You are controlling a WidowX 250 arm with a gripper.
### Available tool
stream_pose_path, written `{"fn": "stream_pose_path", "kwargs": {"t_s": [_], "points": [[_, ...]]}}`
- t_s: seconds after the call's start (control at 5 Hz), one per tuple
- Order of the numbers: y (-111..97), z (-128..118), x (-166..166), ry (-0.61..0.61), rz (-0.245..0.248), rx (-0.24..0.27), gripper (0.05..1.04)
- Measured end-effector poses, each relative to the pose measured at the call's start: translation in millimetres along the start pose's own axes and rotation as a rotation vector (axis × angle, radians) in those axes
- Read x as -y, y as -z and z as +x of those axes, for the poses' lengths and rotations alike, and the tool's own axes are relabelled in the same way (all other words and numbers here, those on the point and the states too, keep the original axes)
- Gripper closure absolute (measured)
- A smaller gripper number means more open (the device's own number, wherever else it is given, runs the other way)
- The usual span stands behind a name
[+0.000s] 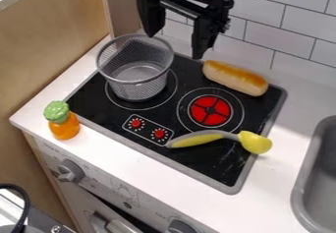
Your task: Place the pot on the right burner
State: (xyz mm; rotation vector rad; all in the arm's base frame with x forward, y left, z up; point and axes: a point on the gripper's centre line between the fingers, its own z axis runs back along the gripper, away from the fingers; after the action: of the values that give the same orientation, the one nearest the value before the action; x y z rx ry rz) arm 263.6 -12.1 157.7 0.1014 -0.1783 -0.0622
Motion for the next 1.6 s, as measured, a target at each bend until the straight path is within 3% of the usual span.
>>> {"fn": "stream_pose_path", "kwargs": {"t_s": [0.2,0.4,0.8,1.2,1.6], "points": [[7,-2,0,0.0,0.002,-0.031,0.084],[16,20,-13,0.032,0.02,-0.068,0.084],[25,36,-49,0.137,0.093,-0.065,0.084],[65,38,-54,0.147,0.089,0.017,0.084],[90,33,-45,0.108,0.118,0.071,0.084]]}}
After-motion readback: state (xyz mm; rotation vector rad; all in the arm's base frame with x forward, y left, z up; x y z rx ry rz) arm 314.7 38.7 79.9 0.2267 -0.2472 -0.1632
